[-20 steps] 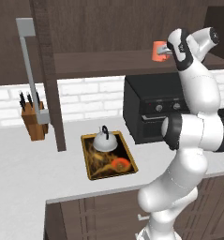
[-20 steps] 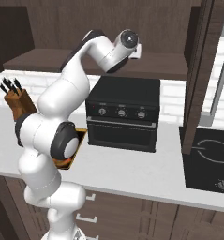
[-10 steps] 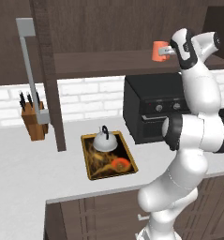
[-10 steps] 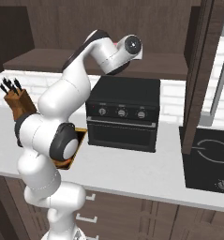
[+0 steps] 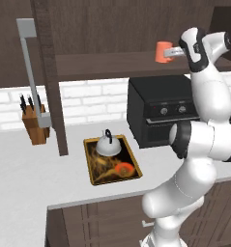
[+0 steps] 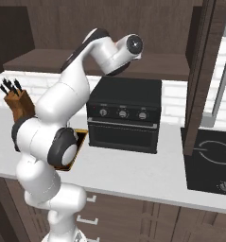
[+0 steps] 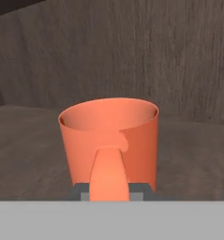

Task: Pick the kettle from the counter and place it on the tray. Then pick the mug from the cabinet and place it on the tray. Then close the cabinet doors.

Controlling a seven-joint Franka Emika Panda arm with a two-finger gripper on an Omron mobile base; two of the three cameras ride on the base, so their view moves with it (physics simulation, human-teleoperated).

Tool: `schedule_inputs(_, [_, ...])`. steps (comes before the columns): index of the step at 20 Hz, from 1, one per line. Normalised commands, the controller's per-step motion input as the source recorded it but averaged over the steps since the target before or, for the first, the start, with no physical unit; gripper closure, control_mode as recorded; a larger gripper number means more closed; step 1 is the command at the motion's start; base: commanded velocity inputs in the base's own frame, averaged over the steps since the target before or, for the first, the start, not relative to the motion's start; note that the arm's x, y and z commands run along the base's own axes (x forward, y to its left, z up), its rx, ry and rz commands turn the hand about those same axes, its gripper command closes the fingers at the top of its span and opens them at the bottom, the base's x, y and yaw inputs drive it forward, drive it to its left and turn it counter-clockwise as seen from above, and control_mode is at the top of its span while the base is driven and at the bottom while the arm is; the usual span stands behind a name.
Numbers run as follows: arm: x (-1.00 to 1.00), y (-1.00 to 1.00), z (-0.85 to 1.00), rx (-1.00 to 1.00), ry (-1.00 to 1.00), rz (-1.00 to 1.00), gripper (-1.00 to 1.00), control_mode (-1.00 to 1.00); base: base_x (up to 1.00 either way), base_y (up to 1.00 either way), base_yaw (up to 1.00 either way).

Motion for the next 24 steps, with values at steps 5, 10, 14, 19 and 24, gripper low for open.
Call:
schedule_inputs(5, [-0.93,0.14,0.08,0.00,0.00,0.16,1.00,-1.00,0.00,0.00,0.00])
schedule_inputs(10, [-0.94,0.16,0.09,0.00,0.00,0.13,1.00,-1.00,0.00,0.00,0.00])
schedule_inputs(14, [-1.00,0.25,0.03,0.00,0.00,0.10,1.00,-1.00,0.00,0.00,0.00])
schedule_inputs(19, [-0.97,0.39,0.00,0.00,0.00,0.09,1.00,-1.00,0.00,0.00,0.00])
schedule_inputs(24, [-0.91,0.42,-0.02,0.00,0.00,0.12,1.00,-1.00,0.00,0.00,0.00])
